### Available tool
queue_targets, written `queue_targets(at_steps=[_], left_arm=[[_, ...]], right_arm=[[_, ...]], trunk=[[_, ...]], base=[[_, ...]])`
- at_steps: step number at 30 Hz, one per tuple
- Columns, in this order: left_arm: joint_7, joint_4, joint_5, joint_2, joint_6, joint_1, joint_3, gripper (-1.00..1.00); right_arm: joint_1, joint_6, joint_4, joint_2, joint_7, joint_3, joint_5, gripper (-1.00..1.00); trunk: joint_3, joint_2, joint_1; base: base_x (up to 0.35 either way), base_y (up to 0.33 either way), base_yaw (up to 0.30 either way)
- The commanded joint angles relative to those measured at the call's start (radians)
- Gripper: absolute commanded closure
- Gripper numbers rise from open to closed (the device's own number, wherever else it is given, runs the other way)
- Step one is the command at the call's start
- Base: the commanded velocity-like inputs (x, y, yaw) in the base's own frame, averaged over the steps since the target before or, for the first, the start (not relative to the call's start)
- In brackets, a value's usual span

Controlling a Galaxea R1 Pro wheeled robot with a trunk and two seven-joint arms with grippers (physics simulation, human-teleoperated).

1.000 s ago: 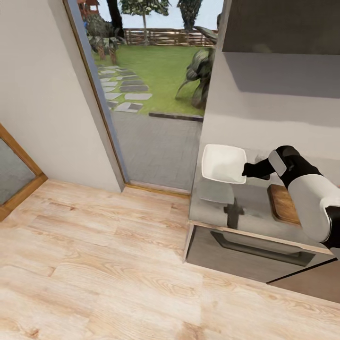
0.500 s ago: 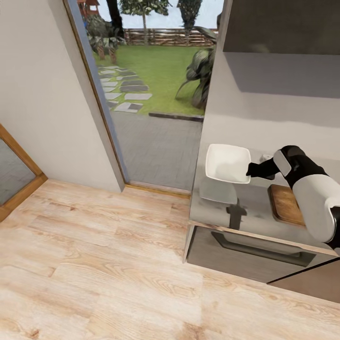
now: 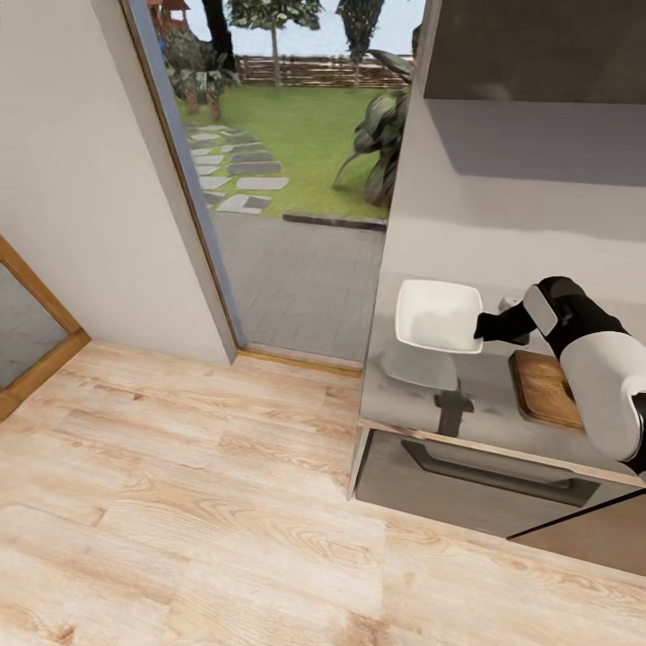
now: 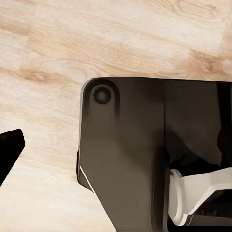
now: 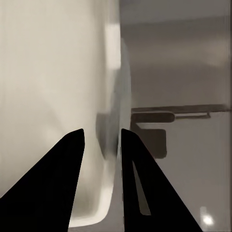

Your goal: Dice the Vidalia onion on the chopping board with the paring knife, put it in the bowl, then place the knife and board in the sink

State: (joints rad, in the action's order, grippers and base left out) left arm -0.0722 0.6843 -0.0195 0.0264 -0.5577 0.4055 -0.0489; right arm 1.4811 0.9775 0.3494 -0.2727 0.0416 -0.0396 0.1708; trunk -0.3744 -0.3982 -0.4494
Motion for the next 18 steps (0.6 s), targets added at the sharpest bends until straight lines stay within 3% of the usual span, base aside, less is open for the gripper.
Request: queue_targets(at_steps=[1, 8, 18], left_arm=[[-0.008, 0.001, -0.002, 0.001, -0.001, 0.001, -0.005, -1.00], [-0.008, 0.001, -0.002, 0.001, -0.001, 0.000, -0.005, -1.00], [-0.008, 0.001, -0.002, 0.001, 0.000, 0.000, -0.005, -1.00]], right_arm=[[0.001, 0.005, 0.000, 0.000, 0.002, -0.005, 0.000, 1.00], [0.001, 0.006, -0.008, -0.003, -0.007, -0.005, 0.000, 1.00], [0.001, 0.006, -0.012, -0.029, -0.008, -0.006, 0.002, 1.00]], trunk=[[-0.001, -0.002, -0.001], [-0.001, -0.002, -0.001], [-0.002, -0.002, -0.001]], base=[[0.000, 0.000, 0.000], [0.000, 0.000, 0.000], [0.000, 0.000, 0.000]])
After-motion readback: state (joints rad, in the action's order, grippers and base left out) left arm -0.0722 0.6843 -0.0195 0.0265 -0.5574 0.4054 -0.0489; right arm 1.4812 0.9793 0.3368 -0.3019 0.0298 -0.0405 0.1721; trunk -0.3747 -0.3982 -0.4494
